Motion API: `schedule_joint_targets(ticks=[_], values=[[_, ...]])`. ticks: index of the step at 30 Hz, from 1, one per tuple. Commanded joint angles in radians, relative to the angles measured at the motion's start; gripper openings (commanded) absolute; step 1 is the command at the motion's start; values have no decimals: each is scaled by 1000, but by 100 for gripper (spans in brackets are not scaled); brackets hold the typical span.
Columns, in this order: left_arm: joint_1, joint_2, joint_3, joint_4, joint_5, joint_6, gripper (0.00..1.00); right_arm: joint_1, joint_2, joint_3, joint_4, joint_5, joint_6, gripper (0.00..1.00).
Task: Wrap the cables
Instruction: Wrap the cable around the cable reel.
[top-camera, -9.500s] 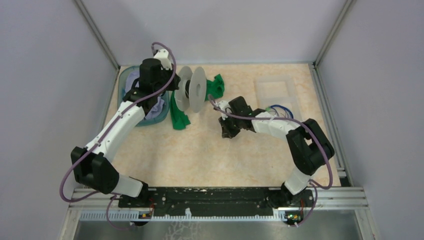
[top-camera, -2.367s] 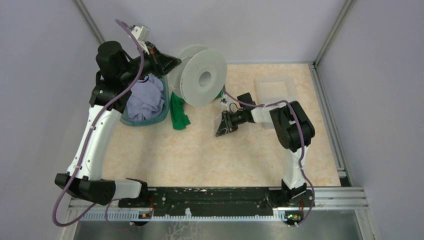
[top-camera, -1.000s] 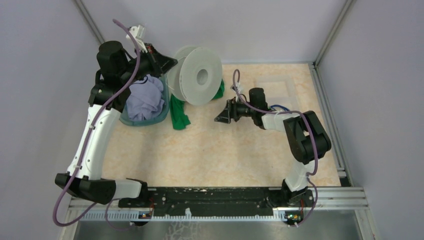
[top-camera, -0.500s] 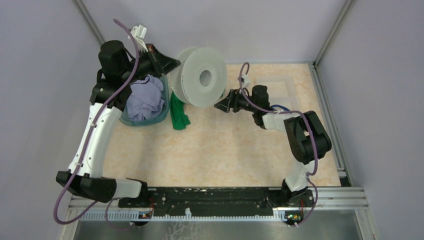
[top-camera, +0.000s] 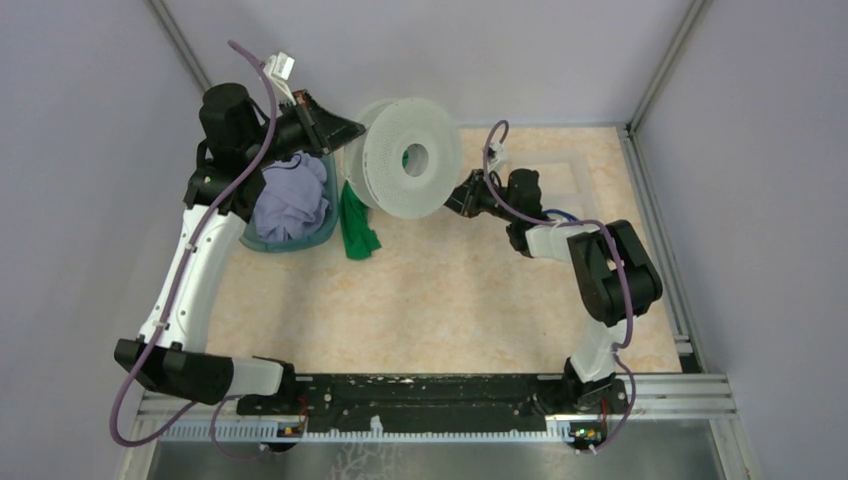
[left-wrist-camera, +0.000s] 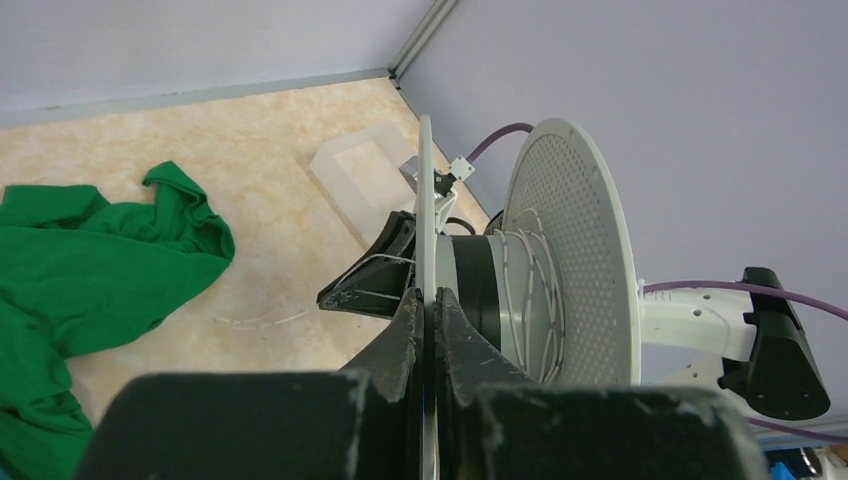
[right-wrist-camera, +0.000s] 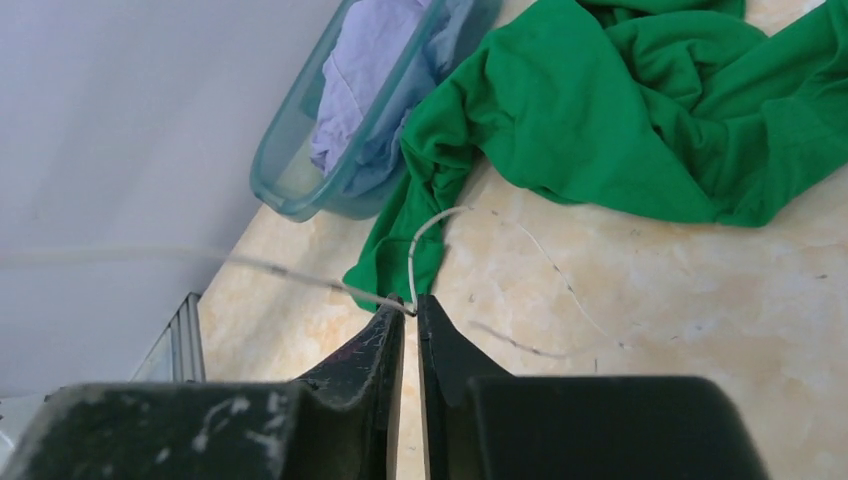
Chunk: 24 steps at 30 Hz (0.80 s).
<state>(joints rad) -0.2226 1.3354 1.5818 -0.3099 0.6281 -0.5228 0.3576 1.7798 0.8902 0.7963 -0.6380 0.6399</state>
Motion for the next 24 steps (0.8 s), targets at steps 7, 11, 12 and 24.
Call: schedule_joint_targets(ticks=[7, 11, 12, 24], values=[[23, -8, 31, -2, -148, 36, 0, 7, -58, 55, -160, -82, -172, 0], [22, 5, 34, -30, -329, 96, 0, 36, -94, 68, -324, -156, -296, 0], [20, 11, 27, -31, -358, 102, 0, 50, -103, 79, -376, -166, -335, 0], [-103, 55, -92, 31, -655, 207, 0, 279, -94, 310, -770, -166, -535, 0]])
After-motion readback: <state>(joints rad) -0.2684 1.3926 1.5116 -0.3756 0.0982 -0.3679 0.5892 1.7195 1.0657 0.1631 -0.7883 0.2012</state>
